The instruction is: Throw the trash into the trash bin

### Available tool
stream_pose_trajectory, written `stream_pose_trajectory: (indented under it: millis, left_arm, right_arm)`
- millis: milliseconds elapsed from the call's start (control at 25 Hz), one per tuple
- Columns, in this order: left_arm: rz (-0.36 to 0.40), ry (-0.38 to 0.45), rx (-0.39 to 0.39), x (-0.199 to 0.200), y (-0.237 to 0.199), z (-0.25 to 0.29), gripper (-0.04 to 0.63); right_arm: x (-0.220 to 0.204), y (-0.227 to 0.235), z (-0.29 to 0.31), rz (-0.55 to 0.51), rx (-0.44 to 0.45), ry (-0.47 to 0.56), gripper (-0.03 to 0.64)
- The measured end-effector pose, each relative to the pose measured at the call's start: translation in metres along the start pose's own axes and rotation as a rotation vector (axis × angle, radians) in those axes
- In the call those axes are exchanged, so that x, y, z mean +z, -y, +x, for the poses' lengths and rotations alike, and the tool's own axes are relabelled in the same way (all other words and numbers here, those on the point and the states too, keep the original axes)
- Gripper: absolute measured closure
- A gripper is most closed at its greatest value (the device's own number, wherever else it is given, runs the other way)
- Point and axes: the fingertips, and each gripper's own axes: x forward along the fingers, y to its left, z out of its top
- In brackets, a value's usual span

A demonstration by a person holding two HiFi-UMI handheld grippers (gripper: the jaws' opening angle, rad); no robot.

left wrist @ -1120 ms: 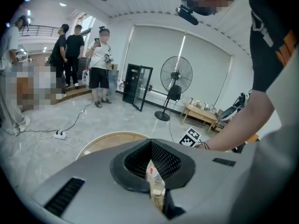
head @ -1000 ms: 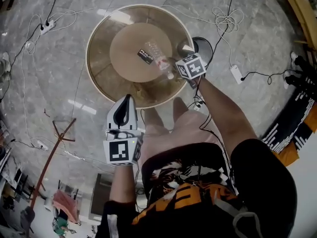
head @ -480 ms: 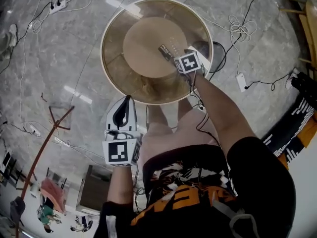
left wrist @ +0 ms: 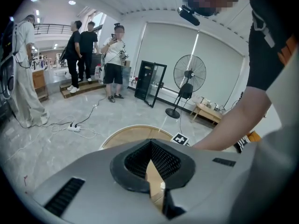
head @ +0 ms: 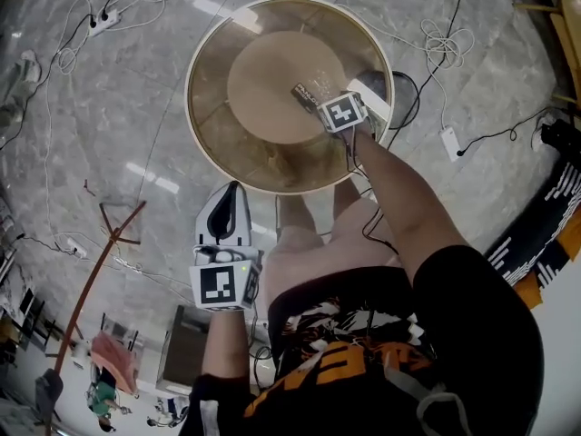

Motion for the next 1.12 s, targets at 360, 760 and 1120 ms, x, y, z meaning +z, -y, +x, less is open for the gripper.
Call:
stream_pose_trajectory:
  millis: [360,760,1120]
  left_arm:
    - [0.117,0.022,-0.087,0.014,0.054,0.003,0.572]
    - [0.218,-0.005,-0.159,0.037,0.157,0.031,0.572]
    - [0.248,-0.026,-0.222,0.032,0.226,0.051,0.572]
  right_arm:
    - [-0.023,0.092,-0.092,0.038,-0.192,0.048,0.259]
    - [-0.120,0.235,-0.181,0.246,-0.335,0.106,0.259]
    - [-0.135,0.263,-0.186,0.264,-0.288,0.149,0.253]
